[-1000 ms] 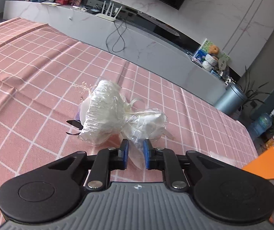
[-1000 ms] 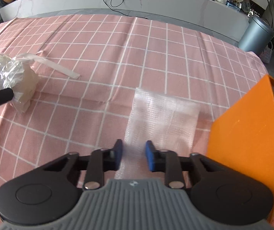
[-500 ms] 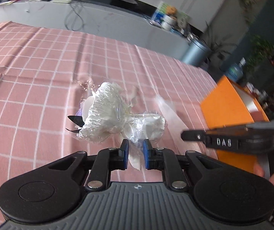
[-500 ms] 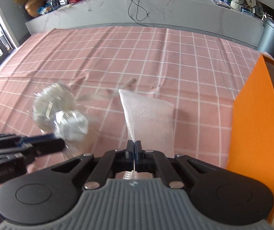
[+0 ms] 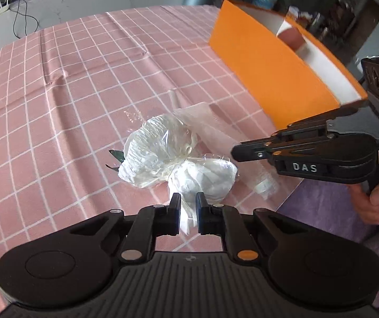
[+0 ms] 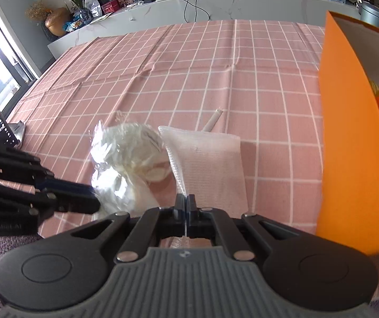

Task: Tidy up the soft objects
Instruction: 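Lift the white bag bundle with the left gripper while the right lifts the clear bag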

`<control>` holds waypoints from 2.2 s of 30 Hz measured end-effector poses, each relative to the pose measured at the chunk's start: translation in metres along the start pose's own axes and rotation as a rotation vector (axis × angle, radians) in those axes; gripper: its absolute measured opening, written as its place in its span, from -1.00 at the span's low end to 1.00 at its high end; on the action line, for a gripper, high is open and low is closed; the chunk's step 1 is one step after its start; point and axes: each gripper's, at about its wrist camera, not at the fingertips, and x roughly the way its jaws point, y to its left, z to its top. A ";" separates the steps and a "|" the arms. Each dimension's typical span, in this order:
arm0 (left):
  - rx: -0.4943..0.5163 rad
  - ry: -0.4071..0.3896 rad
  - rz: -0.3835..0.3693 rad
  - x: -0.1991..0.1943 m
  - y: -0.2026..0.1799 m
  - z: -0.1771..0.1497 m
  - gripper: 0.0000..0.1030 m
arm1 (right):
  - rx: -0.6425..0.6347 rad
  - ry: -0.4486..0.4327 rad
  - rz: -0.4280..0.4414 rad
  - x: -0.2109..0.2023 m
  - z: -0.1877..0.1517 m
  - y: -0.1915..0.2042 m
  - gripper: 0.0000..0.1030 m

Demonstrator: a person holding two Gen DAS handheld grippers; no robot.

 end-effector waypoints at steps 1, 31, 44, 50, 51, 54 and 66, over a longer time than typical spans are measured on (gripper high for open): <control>0.009 0.011 0.011 0.001 0.000 0.000 -0.75 | 0.007 0.008 0.004 0.001 -0.002 -0.002 -1.00; -0.805 -0.501 0.143 -0.014 -0.027 -0.049 0.68 | -0.046 -0.206 -0.105 -0.025 -0.033 -0.014 0.07; -0.704 -0.436 0.291 0.024 -0.028 -0.022 0.69 | -0.028 -0.197 -0.081 0.003 -0.032 -0.013 0.68; -0.679 -0.412 0.294 0.037 -0.023 -0.021 0.56 | -0.001 -0.190 -0.105 0.019 -0.031 -0.017 0.66; -0.676 -0.414 0.297 0.038 -0.022 -0.021 0.55 | 0.003 -0.199 -0.101 0.019 -0.032 -0.018 0.65; -0.639 -0.412 0.310 0.041 -0.022 -0.019 0.47 | -0.006 -0.214 -0.110 0.021 -0.032 -0.018 0.64; -0.522 -0.384 0.343 0.048 -0.023 -0.013 0.25 | -0.113 -0.256 -0.201 0.026 -0.035 -0.009 -0.21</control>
